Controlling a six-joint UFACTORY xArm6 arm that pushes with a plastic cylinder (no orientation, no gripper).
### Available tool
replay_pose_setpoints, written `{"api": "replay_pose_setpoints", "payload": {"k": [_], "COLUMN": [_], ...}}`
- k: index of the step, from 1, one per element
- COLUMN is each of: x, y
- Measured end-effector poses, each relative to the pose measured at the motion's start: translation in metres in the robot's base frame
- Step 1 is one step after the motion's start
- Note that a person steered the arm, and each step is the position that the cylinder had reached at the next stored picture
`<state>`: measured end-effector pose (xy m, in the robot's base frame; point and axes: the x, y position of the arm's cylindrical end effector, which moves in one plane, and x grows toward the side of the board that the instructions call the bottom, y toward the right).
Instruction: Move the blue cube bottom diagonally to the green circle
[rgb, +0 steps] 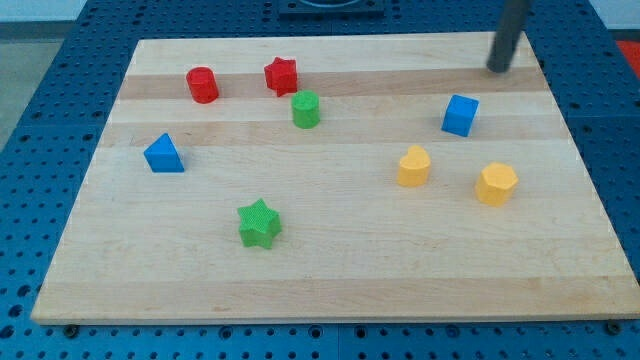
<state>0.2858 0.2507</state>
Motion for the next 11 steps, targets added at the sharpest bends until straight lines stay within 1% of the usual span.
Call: {"api": "replay_pose_setpoints", "payload": {"k": [1,2,3,4,5,6,7,8,9,10,11], "x": [0.029,0.033,0.055,0.076,0.078,0.078,0.079,0.073,0.037,0.024,0.049], "y": [0.004,0.047,0.065,0.021,-0.059,-0.151,-0.22,-0.225,-0.216,-0.237,-0.294]}}
